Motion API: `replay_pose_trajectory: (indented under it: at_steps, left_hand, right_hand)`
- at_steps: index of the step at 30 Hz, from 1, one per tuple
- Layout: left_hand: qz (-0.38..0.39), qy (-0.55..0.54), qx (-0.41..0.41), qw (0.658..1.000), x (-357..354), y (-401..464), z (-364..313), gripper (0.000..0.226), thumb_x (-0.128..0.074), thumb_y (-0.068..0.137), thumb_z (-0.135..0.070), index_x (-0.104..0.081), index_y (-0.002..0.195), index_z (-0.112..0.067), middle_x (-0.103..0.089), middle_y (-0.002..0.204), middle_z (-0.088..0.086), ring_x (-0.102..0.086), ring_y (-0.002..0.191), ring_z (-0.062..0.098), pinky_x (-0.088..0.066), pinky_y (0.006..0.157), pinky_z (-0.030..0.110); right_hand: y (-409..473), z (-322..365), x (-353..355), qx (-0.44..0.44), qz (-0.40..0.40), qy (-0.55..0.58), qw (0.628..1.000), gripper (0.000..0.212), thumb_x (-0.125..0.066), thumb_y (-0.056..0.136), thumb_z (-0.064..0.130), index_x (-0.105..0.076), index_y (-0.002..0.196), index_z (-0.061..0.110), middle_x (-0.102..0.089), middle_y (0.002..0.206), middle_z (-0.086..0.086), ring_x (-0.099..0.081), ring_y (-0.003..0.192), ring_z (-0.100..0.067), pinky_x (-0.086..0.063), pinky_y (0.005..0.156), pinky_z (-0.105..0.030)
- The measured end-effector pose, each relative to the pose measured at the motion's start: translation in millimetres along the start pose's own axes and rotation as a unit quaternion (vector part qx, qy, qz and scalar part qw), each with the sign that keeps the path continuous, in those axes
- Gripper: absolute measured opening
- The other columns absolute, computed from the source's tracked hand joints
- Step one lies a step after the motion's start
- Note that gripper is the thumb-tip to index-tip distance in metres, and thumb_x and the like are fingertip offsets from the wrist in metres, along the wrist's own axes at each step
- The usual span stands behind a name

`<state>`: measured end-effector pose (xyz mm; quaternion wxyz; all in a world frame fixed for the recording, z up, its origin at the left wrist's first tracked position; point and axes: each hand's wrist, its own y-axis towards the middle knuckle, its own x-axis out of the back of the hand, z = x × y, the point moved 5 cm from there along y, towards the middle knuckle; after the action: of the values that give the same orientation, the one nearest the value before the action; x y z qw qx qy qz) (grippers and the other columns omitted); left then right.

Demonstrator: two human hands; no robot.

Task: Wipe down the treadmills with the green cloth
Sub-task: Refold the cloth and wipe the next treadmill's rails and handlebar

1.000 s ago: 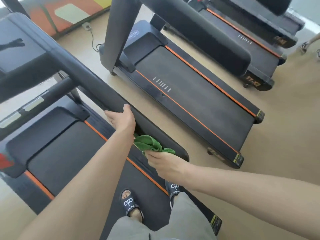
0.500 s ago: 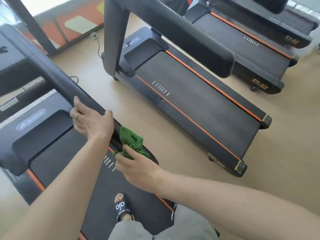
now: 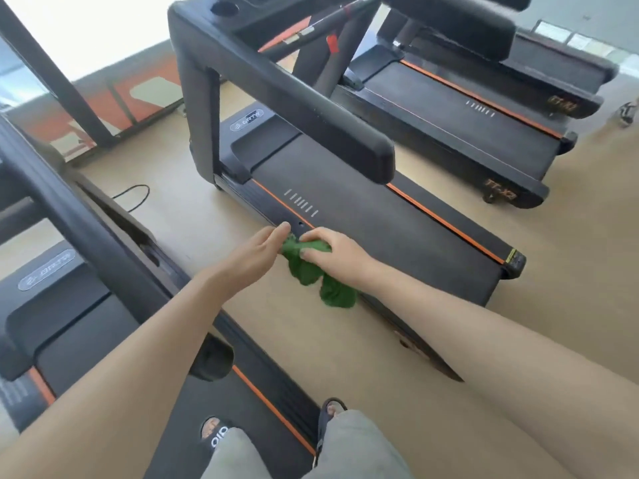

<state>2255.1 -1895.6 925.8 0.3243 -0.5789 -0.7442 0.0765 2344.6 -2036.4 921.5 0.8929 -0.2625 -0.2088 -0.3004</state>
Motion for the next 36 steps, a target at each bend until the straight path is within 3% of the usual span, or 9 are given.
replay_pose_trajectory:
  at_steps: [2, 4, 8, 14, 18, 22, 28, 32, 36]
  left_hand:
    - [0.007, -0.014, -0.029, 0.999, -9.6, 5.6, -23.5, 0.045, -0.040, 0.102, -0.058, -0.061, 0.119, -0.022, -0.068, 0.118, 0.000, -0.064, 0.111, 0.017, -0.048, 0.094, 0.026]
    - [-0.033, -0.028, -0.031, 0.999, -7.2, 15.1, -42.5, 0.038, -0.055, 0.093, -0.057, -0.063, 0.108, -0.024, -0.070, 0.111, 0.002, -0.067, 0.107, 0.022, -0.051, 0.100, 0.039]
    - [-0.084, -0.072, -0.042, 0.993, 7.1, 37.3, -72.6, 0.016, -0.065, 0.075, -0.043, -0.057, 0.082, -0.031, -0.071, 0.099, 0.005, -0.066, 0.094, 0.030, -0.054, 0.093, 0.043]
    - [-0.089, -0.041, -0.090, 0.991, 6.2, 82.3, -110.4, 0.006, -0.055, 0.095, -0.027, -0.054, 0.095, -0.022, -0.059, 0.089, 0.002, -0.053, 0.080, 0.021, -0.046, 0.071, 0.035]
    - [-0.079, -0.008, -0.116, 0.990, 5.8, 103.1, -137.0, 0.018, -0.053, 0.099, -0.034, -0.055, 0.106, -0.018, -0.060, 0.095, 0.001, -0.058, 0.087, 0.019, -0.052, 0.079, 0.039]
    - [-0.064, -0.001, -0.134, 0.989, 3.6, 117.6, -158.2, 0.023, -0.058, 0.097, -0.038, -0.058, 0.108, -0.019, -0.061, 0.096, -0.003, -0.059, 0.087, 0.013, -0.052, 0.078, 0.034]
    - [-0.056, -0.012, -0.143, 0.988, -5.3, 146.8, -171.2, 0.020, -0.060, 0.073, -0.031, -0.059, 0.092, -0.023, -0.059, 0.089, -0.004, -0.055, 0.079, 0.016, -0.047, 0.070, 0.036]
    - [-0.079, -0.010, -0.185, 0.979, -19.9, 176.7, -168.8, 0.022, -0.050, 0.061, -0.020, -0.055, 0.082, -0.023, -0.050, 0.075, -0.007, -0.043, 0.069, 0.015, -0.035, 0.062, 0.030]
    - [-0.152, -0.006, -0.277, 0.949, -47.2, 212.4, -149.6, 0.018, -0.044, 0.059, -0.011, -0.050, 0.074, -0.020, -0.041, 0.061, -0.013, -0.034, 0.059, 0.010, -0.029, 0.052, 0.023]
  right_hand:
    - [10.7, 5.5, 27.7, -0.031, -0.019, 0.097, 0.995, 0.038, -0.064, 0.088, 0.029, -0.060, 0.125, 0.023, -0.063, 0.121, 0.002, -0.059, 0.111, -0.016, -0.048, 0.097, -0.032]
    - [17.1, 9.9, 48.6, -0.056, -0.015, 0.159, 0.986, 0.044, -0.063, 0.084, 0.027, -0.058, 0.127, 0.018, -0.062, 0.122, -0.004, -0.060, 0.112, -0.019, -0.050, 0.097, -0.036]
    - [26.3, 18.9, 79.9, -0.058, -0.022, 0.143, 0.988, 0.040, -0.068, 0.080, 0.021, -0.060, 0.120, 0.021, -0.064, 0.113, -0.004, -0.063, 0.104, -0.021, -0.054, 0.092, -0.037]
    - [46.1, 24.8, 119.3, -0.039, -0.084, 0.038, 0.995, 0.031, -0.079, 0.078, 0.024, -0.068, 0.107, 0.023, -0.069, 0.092, 0.002, -0.068, 0.090, -0.019, -0.056, 0.077, -0.031]
    - [55.0, 30.4, 139.6, -0.031, -0.087, -0.001, 0.996, 0.019, -0.075, 0.082, 0.030, -0.069, 0.100, 0.028, -0.069, 0.080, 0.009, -0.067, 0.080, -0.010, -0.047, 0.065, -0.024]
    - [63.6, 24.7, 158.9, -0.013, -0.106, -0.015, 0.994, 0.006, -0.070, 0.085, 0.029, -0.068, 0.091, 0.030, -0.068, 0.076, 0.009, -0.064, 0.076, -0.012, -0.052, 0.071, -0.030]
    - [92.9, 5.5, 174.8, 0.035, -0.124, -0.049, 0.990, 0.017, -0.072, 0.082, 0.020, -0.060, 0.094, 0.022, -0.057, 0.093, 0.005, -0.055, 0.080, -0.011, -0.045, 0.068, -0.028]
    - [121.2, -21.6, 181.1, 0.065, -0.106, -0.060, 0.990, 0.024, -0.074, 0.076, 0.015, -0.056, 0.091, 0.017, -0.060, 0.088, 0.000, -0.059, 0.076, -0.015, -0.049, 0.058, -0.029]
    - [152.7, -62.3, 178.5, 0.161, -0.090, -0.108, 0.977, 0.028, -0.077, 0.073, 0.020, -0.051, 0.081, 0.013, -0.055, 0.076, -0.004, -0.056, 0.069, -0.019, -0.047, 0.061, -0.035]
